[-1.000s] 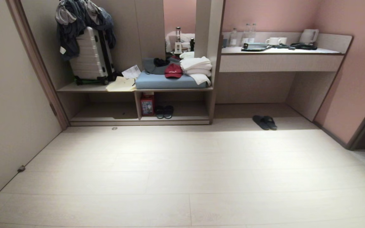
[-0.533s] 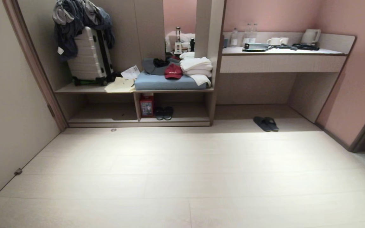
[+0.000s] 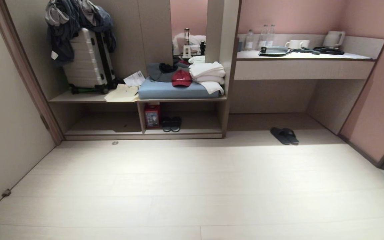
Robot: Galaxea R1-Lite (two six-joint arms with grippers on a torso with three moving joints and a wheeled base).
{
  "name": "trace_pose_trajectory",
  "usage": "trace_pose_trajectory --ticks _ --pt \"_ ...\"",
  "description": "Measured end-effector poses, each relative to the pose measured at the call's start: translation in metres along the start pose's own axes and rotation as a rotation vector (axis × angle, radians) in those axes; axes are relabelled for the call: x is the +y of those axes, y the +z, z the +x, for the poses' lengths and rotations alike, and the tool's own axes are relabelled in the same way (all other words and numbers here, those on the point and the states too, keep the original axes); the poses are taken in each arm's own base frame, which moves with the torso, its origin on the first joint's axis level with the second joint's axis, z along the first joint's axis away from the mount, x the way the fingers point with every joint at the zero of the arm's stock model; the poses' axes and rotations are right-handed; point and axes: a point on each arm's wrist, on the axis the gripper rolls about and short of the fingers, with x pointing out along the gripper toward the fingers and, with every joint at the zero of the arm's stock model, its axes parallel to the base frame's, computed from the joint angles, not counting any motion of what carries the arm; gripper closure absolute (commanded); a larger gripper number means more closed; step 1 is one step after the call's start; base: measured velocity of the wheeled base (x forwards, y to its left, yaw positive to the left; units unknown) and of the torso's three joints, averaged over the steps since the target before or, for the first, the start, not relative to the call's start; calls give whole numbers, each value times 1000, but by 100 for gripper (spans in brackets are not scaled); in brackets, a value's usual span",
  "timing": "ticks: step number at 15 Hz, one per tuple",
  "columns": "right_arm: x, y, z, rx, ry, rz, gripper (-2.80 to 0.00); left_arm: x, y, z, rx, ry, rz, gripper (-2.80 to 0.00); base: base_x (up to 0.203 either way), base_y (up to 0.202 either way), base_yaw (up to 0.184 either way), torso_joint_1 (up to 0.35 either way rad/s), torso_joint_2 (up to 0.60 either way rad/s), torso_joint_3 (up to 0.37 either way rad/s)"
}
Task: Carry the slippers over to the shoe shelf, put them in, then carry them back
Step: Pick up the slippers on the floor
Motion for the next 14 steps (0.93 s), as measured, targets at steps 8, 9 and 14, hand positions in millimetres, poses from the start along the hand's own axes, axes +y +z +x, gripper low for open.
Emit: trace_pose_trajectory --ticks 8,9,14 --pt "0 0 0 0 -2 1 0 0 0 0 0 0 1 0 196 0 -2 3 3 2" --pt "0 0 0 0 -2 1 0 0 0 0 1 0 0 0 196 0 -1 6 6 2" --pt "0 0 0 0 -2 1 0 0 0 0 0 0 1 0 198 0 -1 2 2 1"
